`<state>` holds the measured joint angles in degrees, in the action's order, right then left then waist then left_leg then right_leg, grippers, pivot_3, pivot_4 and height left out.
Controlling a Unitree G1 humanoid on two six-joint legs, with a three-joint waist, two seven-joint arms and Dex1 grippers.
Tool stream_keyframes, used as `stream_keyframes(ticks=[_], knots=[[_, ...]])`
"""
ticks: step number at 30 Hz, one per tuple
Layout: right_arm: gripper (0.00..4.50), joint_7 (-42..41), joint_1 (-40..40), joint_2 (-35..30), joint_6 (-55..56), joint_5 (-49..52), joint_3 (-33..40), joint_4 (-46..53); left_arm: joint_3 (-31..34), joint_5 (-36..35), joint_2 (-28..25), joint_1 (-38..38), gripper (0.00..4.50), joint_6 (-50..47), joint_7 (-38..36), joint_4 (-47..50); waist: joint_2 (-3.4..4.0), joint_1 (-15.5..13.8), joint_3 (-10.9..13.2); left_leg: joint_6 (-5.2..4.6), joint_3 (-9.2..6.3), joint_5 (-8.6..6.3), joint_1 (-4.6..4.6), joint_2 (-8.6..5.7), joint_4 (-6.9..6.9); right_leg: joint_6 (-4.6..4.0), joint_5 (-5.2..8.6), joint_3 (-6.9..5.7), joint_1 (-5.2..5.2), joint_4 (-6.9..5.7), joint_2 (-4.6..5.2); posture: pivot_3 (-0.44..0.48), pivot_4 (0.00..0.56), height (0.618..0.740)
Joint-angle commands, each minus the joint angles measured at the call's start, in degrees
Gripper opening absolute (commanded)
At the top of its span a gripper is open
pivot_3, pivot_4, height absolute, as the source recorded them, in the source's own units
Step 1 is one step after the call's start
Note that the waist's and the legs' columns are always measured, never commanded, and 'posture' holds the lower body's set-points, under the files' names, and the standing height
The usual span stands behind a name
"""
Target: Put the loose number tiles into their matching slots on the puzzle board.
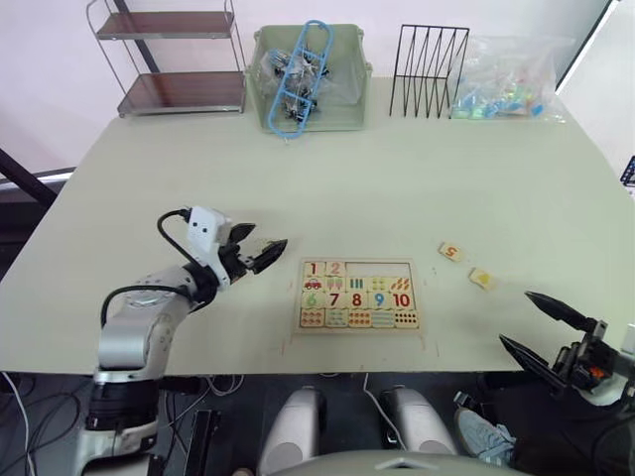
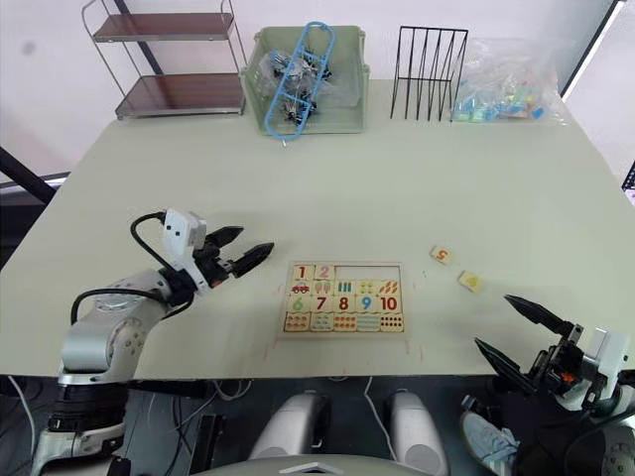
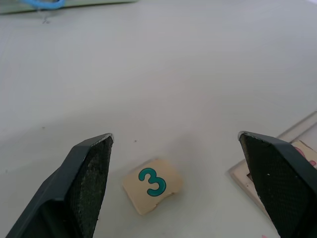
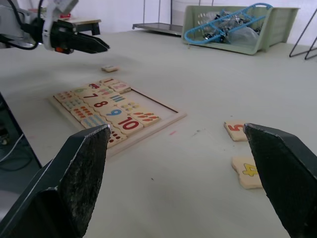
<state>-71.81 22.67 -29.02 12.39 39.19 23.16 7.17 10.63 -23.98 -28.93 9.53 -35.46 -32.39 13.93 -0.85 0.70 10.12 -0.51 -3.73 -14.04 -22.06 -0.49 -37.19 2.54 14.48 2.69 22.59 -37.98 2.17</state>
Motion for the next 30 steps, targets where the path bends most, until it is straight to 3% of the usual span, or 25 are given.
stream_keyframes(ticks=[1,11,23,30], knots=[[4.5,-1.17,-0.57,-1.2,-0.51,1.45,0.69,1.51,-0.77,1.88,2.15,-1.37,4.32,-5.09,8.22,6.92,0.0,0.0,0.0,0.0,0.0,0.0,0.0,0.0,0.0,0.0,0.0,0.0,0.0,0.0,-0.02,0.0,0.15,0.739],[4.5,-1.34,-2.25,-2.06,-1.74,0.62,0.11,1.5,-4.93,8.63,10.07,-0.33,4.32,-10.92,22.63,8.79,-0.02,-0.21,0.0,0.0,0.01,0.0,-0.01,-0.05,-0.01,0.0,0.0,-0.01,-0.02,0.01,-0.16,0.0,0.15,0.739],[4.5,-1.89,-4.13,-2.06,-3.39,0.73,-0.82,2.14,-7.76,11.91,12.21,2.32,4.32,-13.86,25.44,4.87,-0.01,-0.18,-0.01,0.0,0.03,0.0,0.0,-0.12,-0.03,0.02,-0.01,0.01,-0.03,0.0,-0.23,0.0,0.15,0.739],[4.5,-1.91,-4.43,-2.14,-3.59,0.65,-1.33,2.45,-6.9,12.39,17.94,3.55,4.32,-19.16,30.11,5.6,0.02,-0.4,-0.06,0.0,0.01,0.0,0.06,-0.19,-0.03,0.05,-0.01,0.0,-0.12,0.01,-0.19,0.0,0.15,0.739]])
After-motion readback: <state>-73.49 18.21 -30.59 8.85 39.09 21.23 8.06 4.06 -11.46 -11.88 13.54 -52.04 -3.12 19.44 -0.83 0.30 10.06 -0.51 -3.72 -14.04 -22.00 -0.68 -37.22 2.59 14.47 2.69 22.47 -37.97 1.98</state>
